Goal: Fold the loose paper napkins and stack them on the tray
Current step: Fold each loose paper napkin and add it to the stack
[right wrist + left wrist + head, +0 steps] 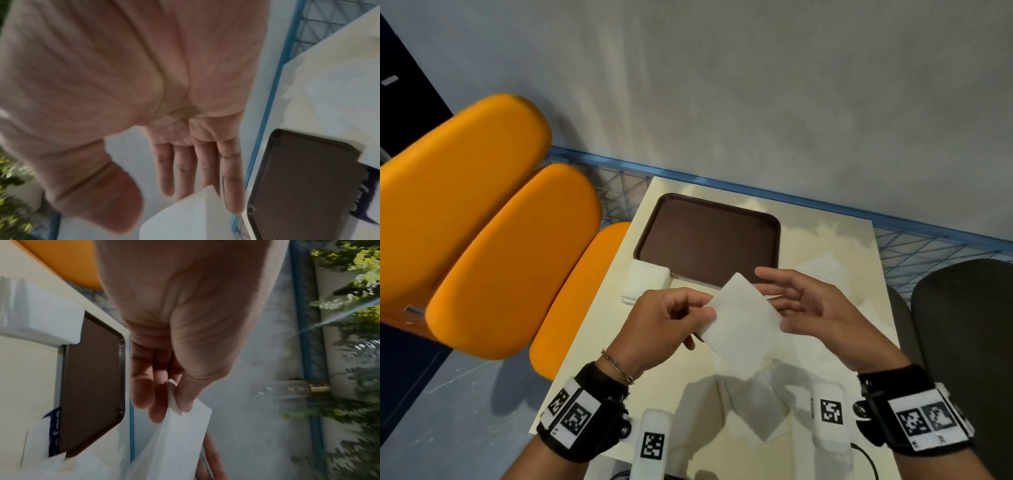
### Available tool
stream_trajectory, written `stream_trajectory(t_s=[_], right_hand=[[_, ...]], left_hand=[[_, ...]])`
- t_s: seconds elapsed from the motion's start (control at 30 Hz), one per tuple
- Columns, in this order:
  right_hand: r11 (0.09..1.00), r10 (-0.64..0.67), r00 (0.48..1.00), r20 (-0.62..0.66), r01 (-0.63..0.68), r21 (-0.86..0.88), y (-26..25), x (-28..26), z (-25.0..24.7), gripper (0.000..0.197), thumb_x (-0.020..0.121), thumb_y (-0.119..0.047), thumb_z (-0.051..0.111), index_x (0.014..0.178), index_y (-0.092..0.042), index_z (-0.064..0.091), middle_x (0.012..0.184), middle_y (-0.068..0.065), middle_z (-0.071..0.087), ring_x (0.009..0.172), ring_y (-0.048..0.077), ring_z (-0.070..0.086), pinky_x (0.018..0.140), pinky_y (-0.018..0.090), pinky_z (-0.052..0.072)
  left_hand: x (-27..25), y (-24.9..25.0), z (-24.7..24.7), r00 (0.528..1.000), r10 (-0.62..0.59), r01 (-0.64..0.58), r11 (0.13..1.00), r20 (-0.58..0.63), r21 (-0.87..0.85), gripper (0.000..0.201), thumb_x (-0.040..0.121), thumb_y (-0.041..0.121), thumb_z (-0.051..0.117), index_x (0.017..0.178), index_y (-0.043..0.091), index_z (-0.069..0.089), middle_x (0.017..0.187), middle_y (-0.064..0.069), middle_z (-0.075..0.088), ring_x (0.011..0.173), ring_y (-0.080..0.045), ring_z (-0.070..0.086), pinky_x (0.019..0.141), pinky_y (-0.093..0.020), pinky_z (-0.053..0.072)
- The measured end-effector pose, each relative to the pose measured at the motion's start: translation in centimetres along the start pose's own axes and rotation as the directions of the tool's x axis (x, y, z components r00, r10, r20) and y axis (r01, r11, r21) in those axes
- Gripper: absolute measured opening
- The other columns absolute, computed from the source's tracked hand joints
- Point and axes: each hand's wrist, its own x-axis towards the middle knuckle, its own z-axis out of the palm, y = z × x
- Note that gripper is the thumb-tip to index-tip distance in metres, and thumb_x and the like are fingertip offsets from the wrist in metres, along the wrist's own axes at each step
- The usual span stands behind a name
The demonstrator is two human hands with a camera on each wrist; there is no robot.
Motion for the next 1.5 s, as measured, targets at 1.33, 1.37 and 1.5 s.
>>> stream_trajectory(t_s=[1.33, 1.37, 1.5], right_hand=[[0.913, 0.124, 0.990, 0.073, -0.085, -0.399, 3.7, 4.9, 3.9, 0.008, 0.087, -0.024, 0.087, 0.095, -0.023, 0.085, 0.079, -0.007, 0.080, 0.070, 0.015, 0.075, 0.068, 0.027, 0.063], [0.926, 0.133, 0.988, 0.075, -0.097, -0.366, 4.0, 5.0, 3.6, 0.009, 0.087, -0.022, 0.087, 0.096, -0.021, 0.085, 0.079, -0.004, 0.080, 0.070, 0.016, 0.075, 0.068, 0.028, 0.063], [0.959, 0.179, 0.982, 0.053, -0.162, -0.234, 5.5, 5.6, 2.6, 0.013, 0.085, -0.019, 0.089, 0.097, -0.019, 0.084, 0.079, 0.002, 0.081, 0.067, 0.014, 0.073, 0.074, 0.032, 0.064]], left_hand=[[0.5, -4.2, 0.5, 0.995, -0.061, 0.069, 0.992, -0.079, 0.102, 0.007, 0.092, 0.035, 0.079, 0.093, 0.030, 0.084, 0.095, 0.019, 0.078, 0.089, -0.007, 0.072, 0.081, -0.030, 0.063], [0.3, -4.4, 0.7, 0.989, -0.090, 0.099, 0.993, -0.121, 0.069, 0.006, 0.092, 0.032, 0.079, 0.091, 0.029, 0.084, 0.094, 0.017, 0.079, 0.088, -0.008, 0.073, 0.079, -0.029, 0.063], [-0.5, -5.0, 1.2, 0.966, -0.205, 0.198, 0.979, -0.160, -0.055, 0.007, 0.093, 0.024, 0.079, 0.089, 0.023, 0.084, 0.090, 0.004, 0.080, 0.077, -0.008, 0.070, 0.066, -0.024, 0.058]])
